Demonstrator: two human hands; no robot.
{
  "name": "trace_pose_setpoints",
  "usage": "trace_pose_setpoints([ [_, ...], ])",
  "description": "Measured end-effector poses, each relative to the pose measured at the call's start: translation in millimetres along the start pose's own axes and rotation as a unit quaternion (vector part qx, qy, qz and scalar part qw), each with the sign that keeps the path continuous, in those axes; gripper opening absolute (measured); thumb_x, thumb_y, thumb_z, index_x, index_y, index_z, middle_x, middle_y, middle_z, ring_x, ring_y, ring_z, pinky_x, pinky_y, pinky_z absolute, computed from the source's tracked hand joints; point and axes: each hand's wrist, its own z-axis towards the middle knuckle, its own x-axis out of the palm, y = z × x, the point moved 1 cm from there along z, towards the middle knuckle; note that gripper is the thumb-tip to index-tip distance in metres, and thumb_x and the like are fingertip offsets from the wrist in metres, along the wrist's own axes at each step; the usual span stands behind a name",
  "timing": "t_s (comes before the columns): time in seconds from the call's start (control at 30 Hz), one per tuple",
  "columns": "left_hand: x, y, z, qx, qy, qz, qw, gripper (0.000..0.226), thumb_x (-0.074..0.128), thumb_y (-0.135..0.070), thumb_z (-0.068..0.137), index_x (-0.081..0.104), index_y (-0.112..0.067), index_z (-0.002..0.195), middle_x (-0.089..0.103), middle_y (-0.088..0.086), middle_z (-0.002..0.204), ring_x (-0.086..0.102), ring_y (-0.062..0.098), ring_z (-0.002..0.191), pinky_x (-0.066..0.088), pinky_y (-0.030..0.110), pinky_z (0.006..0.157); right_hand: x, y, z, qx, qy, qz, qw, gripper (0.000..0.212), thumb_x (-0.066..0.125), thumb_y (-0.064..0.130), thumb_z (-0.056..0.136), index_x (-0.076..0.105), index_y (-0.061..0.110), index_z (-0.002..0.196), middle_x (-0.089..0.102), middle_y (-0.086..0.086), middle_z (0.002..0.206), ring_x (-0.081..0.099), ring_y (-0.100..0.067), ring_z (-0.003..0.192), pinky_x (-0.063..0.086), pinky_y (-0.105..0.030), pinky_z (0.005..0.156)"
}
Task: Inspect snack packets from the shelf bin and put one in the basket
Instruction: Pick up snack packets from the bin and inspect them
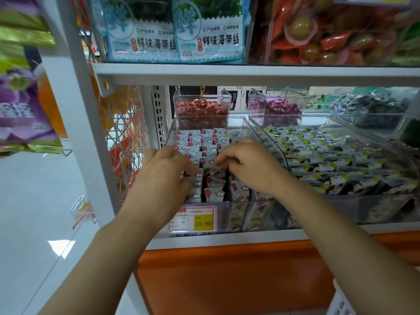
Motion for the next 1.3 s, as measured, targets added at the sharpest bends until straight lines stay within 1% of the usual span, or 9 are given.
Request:
trace_pose_setpoints([
  [0.2, 0, -1, 1, 0.001, -0.005, -0.014, 1.000, 0.027, 0.056, -0.008, 0.087, 0.067, -0.024, 0.106, 0.053, -0.002, 0.121, 0.032, 0.020, 0.117, 0.015, 0.014, 0.077, 3, -8, 14, -0.013, -0.019, -0.115, 0.993, 0.020, 0.064, 0.029, 0.086, 0.070, 0.023, 0.105, 0.065, 0.004, 0.103, 0.027, -0.007, 0.093, 0.025, -0.027, 0.073],
  [0.33, 1, -2, 3, 0.002, -0.003, -0.020, 1.000, 0.028, 0.056, -0.006, 0.088, 0.067, -0.025, 0.104, 0.054, -0.003, 0.117, 0.034, 0.020, 0.115, 0.010, 0.009, 0.074, 10, -2, 20, -0.031, 0.018, -0.173, 0.984, 0.022, 0.066, 0.041, 0.082, 0.071, 0.024, 0.095, 0.052, 0.011, 0.085, 0.035, -0.014, 0.095, 0.026, -0.030, 0.075],
  [0.5, 2, -1, 6, -0.013, -0.008, -0.034, 0.999, 0.026, 0.054, -0.009, 0.089, 0.066, -0.023, 0.108, 0.053, -0.003, 0.120, 0.034, 0.019, 0.118, 0.014, 0.013, 0.081, 3, -2, 18, -0.003, -0.072, 0.021, 0.997, 0.009, 0.065, 0.025, 0.086, 0.067, 0.016, 0.083, 0.057, 0.008, 0.082, 0.050, -0.011, 0.084, 0.043, -0.032, 0.076],
  [0.63, 4, -4, 7, -0.019, -0.015, -0.066, 0.998, 0.029, 0.054, -0.005, 0.089, 0.064, -0.019, 0.112, 0.052, 0.000, 0.117, 0.042, 0.023, 0.115, 0.035, 0.028, 0.097, -19, 0, 6, 0.025, -0.231, 0.106, 0.967, 0.009, 0.061, 0.018, 0.089, 0.065, 0.010, 0.086, 0.058, 0.004, 0.082, 0.054, -0.011, 0.075, 0.044, -0.025, 0.070],
  [0.77, 6, -13, 8, -0.031, -0.024, -0.129, 0.991, 0.029, 0.053, -0.012, 0.092, 0.060, -0.017, 0.119, 0.050, -0.001, 0.112, 0.052, 0.013, 0.093, 0.042, 0.023, 0.083, -31, -1, -18, 0.054, -0.329, 0.202, 0.921, 0.007, 0.058, 0.014, 0.091, 0.061, 0.012, 0.085, 0.063, -0.001, 0.078, 0.063, -0.015, 0.067, 0.052, -0.029, 0.061],
  [0.9, 12, -25, 10, -0.061, -0.010, -0.217, 0.974, 0.038, 0.050, -0.026, 0.094, 0.049, -0.019, 0.131, 0.056, -0.007, 0.108, 0.051, -0.002, 0.081, 0.038, 0.006, 0.063, -33, -7, -40, 0.099, -0.319, 0.333, 0.882, 0.008, 0.056, 0.008, 0.092, 0.061, 0.006, 0.086, 0.061, 0.000, 0.070, 0.061, -0.006, 0.052, 0.052, -0.019, 0.052],
  [1.0, 14, -33, 12, -0.097, 0.013, -0.304, 0.948, 0.035, 0.049, -0.027, 0.094, 0.053, -0.020, 0.128, 0.059, -0.013, 0.098, 0.057, 0.001, 0.079, 0.042, 0.007, 0.051, -32, -12, -52, 0.123, -0.287, 0.415, 0.855, 0.012, 0.054, 0.006, 0.092, 0.061, 0.009, 0.082, 0.063, -0.003, 0.071, 0.064, -0.009, 0.054, 0.054, -0.020, 0.053],
  [1.17, 15, -38, 11, -0.134, 0.031, -0.395, 0.908, 0.019, 0.052, -0.026, 0.093, 0.064, -0.025, 0.108, 0.065, -0.008, 0.090, 0.063, 0.005, 0.076, 0.054, 0.014, 0.062, -33, -24, -66, 0.147, -0.224, 0.472, 0.840, 0.014, 0.059, 0.005, 0.089, 0.063, 0.015, 0.098, 0.067, -0.003, 0.079, 0.067, -0.013, 0.063, 0.054, -0.022, 0.057],
  [1.3, 16, -39, 11, -0.157, 0.033, -0.456, 0.876, 0.018, 0.056, -0.025, 0.090, 0.066, -0.025, 0.105, 0.066, -0.012, 0.090, 0.064, -0.001, 0.074, 0.049, 0.008, 0.057, -36, -30, -72, 0.152, -0.218, 0.451, 0.852, 0.011, 0.060, 0.008, 0.088, 0.067, 0.016, 0.085, 0.070, 0.002, 0.069, 0.066, -0.014, 0.057, 0.053, -0.022, 0.051],
])
